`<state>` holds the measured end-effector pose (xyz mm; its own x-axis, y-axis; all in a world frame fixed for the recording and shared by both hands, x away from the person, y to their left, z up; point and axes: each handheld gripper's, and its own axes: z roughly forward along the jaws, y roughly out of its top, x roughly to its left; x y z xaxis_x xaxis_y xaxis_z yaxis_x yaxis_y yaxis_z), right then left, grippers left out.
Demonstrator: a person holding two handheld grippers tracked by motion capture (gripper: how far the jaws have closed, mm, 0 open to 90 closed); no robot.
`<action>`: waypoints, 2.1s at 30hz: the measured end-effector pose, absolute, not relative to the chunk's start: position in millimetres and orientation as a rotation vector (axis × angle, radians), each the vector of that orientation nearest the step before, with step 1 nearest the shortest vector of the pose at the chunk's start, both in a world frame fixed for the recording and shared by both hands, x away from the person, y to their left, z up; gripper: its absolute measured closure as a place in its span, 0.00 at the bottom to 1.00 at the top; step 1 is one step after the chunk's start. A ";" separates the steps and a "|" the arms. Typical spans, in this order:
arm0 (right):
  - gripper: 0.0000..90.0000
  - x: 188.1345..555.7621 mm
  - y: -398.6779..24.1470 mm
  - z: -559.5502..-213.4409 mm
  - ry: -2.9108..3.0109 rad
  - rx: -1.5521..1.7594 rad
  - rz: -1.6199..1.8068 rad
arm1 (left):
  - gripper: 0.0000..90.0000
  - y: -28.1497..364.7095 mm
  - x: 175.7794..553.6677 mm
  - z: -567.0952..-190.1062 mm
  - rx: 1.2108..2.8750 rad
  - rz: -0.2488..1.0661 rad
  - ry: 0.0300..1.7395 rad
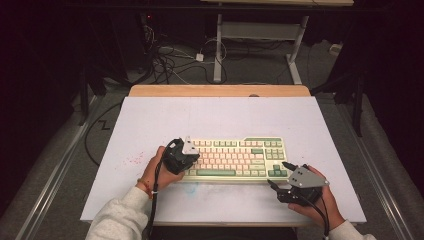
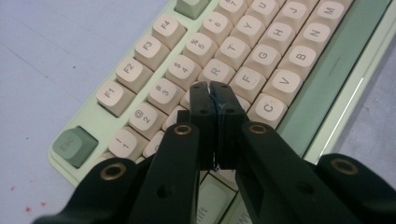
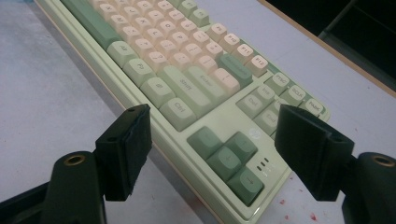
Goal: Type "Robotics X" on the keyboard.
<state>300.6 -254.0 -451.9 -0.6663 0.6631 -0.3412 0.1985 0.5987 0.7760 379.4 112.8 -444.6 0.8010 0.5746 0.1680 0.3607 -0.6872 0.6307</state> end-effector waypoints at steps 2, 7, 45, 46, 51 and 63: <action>0.31 300.5 -254.2 -451.9 2.201 0.676 0.963 | 0.95 113.5 379.1 -443.8 2.386 0.484 0.689; 0.31 300.6 -254.6 -451.8 2.201 0.679 0.965 | 0.94 115.0 378.2 -441.1 2.369 0.500 0.685; 0.31 301.0 -255.4 -450.3 2.199 0.692 0.974 | 0.67 140.7 355.8 -433.9 2.276 0.623 0.651; 0.31 300.8 -255.5 -450.1 2.200 0.689 0.974 | 0.63 141.5 354.7 -434.4 2.264 0.647 0.658; 0.31 300.8 -255.4 -450.0 2.200 0.689 0.975 | 0.40 145.2 348.7 -437.1 2.227 0.667 0.693; 0.31 300.0 -255.4 -449.3 2.198 0.691 0.980 | 0.20 155.9 326.8 -446.7 2.144 0.666 0.731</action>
<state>300.0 -255.4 -449.3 -0.6660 0.6699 -0.3280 0.2037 0.5864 0.7840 326.8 155.9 -446.7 0.6998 0.6795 0.2204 0.2826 -0.5467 0.7882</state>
